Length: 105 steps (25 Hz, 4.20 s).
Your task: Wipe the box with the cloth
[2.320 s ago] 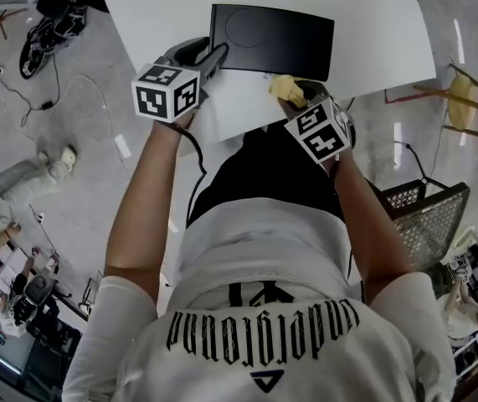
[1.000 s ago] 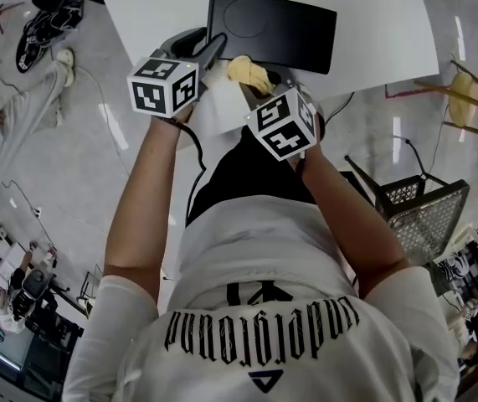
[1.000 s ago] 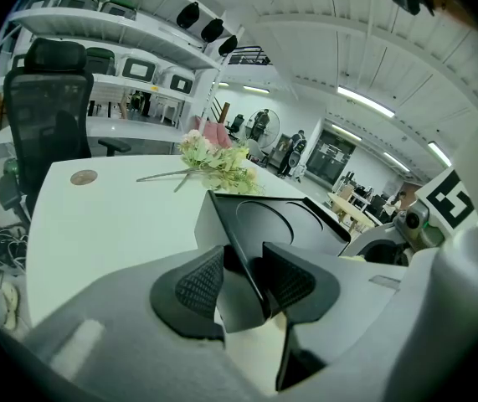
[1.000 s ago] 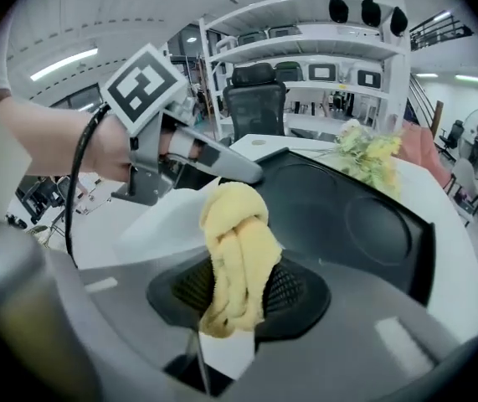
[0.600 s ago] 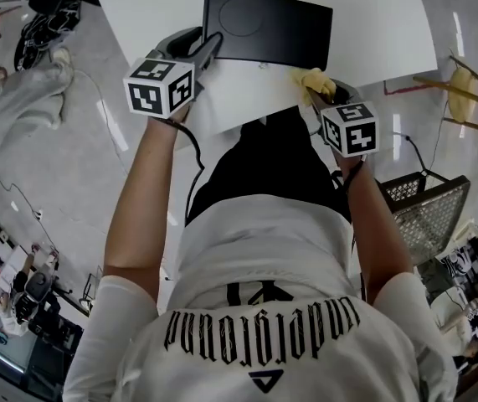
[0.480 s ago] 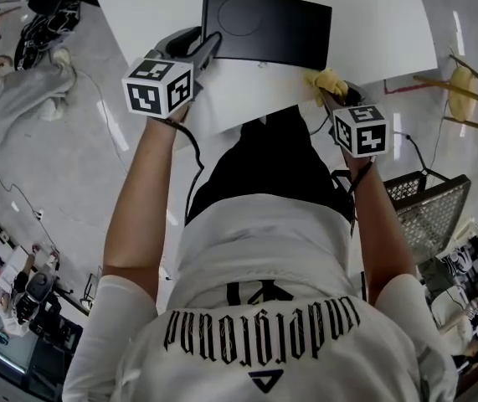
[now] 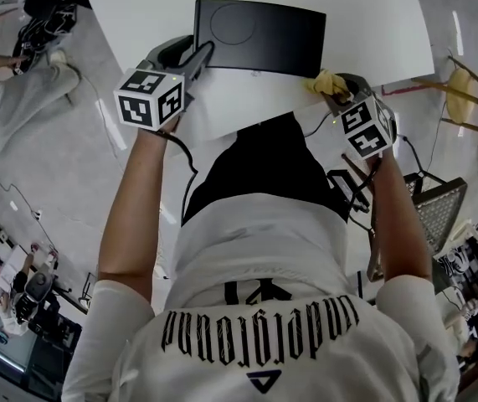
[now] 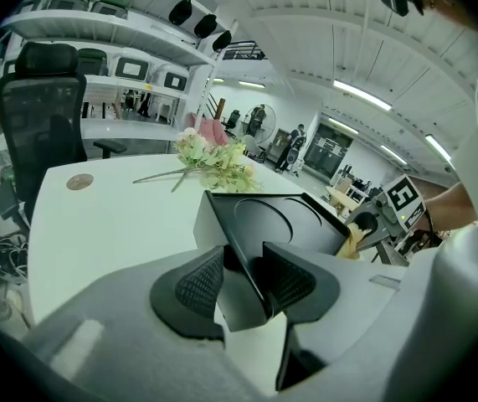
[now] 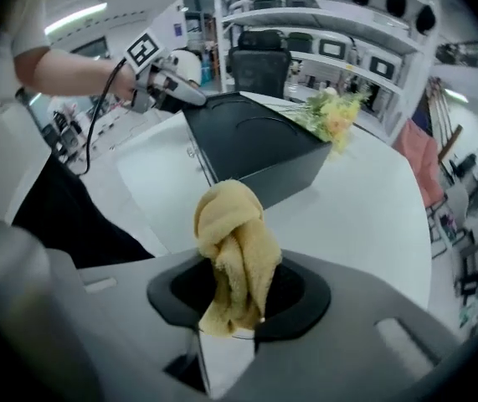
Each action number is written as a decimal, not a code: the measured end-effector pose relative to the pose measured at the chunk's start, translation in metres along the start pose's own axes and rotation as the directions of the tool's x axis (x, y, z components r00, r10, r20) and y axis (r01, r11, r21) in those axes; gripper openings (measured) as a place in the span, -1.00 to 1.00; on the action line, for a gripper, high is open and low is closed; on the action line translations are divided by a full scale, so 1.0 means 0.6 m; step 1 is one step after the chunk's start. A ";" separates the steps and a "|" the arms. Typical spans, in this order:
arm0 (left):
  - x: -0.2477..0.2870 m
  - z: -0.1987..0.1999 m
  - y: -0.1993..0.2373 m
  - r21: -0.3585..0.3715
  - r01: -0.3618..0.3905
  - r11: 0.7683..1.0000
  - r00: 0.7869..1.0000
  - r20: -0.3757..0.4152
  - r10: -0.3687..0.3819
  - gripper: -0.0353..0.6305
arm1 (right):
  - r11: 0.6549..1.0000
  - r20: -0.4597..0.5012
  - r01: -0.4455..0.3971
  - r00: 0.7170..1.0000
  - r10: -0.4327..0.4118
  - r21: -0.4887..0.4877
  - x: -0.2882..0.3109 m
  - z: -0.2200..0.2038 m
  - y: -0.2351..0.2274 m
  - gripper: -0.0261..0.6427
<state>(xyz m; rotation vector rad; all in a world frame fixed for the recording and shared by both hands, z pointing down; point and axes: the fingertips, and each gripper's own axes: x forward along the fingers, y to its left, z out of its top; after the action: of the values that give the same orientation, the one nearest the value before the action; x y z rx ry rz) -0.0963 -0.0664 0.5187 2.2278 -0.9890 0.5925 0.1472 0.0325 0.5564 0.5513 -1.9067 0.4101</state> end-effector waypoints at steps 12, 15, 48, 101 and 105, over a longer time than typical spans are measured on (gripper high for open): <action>0.012 0.008 -0.003 -0.023 -0.007 1.000 0.999 -0.042 0.006 -0.41 | 0.959 -0.053 -0.002 0.999 -0.013 -0.283 0.026 0.089 -0.204 -0.57; 0.014 0.008 -0.002 -0.041 -0.021 0.999 0.999 -0.049 0.019 -0.41 | 0.969 -0.033 -0.005 0.999 -0.003 -0.248 0.037 0.102 -0.230 -0.57; 0.006 0.005 0.047 -0.079 -0.059 0.995 0.994 -0.093 0.052 -0.41 | 0.878 -0.069 -0.216 0.976 0.206 -0.428 0.047 0.160 -0.202 -0.58; -0.023 -0.001 -0.005 -0.109 -0.096 0.989 0.995 -0.045 0.092 -0.42 | -0.229 -0.368 -0.325 0.911 0.184 -0.918 0.147 0.372 -0.059 -0.58; -0.025 -0.002 -0.005 -0.112 -0.099 0.989 0.994 -0.046 0.095 -0.42 | -0.216 -0.297 -0.252 0.932 0.207 -0.943 0.170 0.436 -0.020 -0.58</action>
<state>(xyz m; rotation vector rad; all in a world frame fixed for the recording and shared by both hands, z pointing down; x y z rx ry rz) -0.1036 -0.0566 0.5096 2.0696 -1.0880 0.6059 -0.0803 -0.1320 0.5514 -0.9865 -1.6162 -0.9663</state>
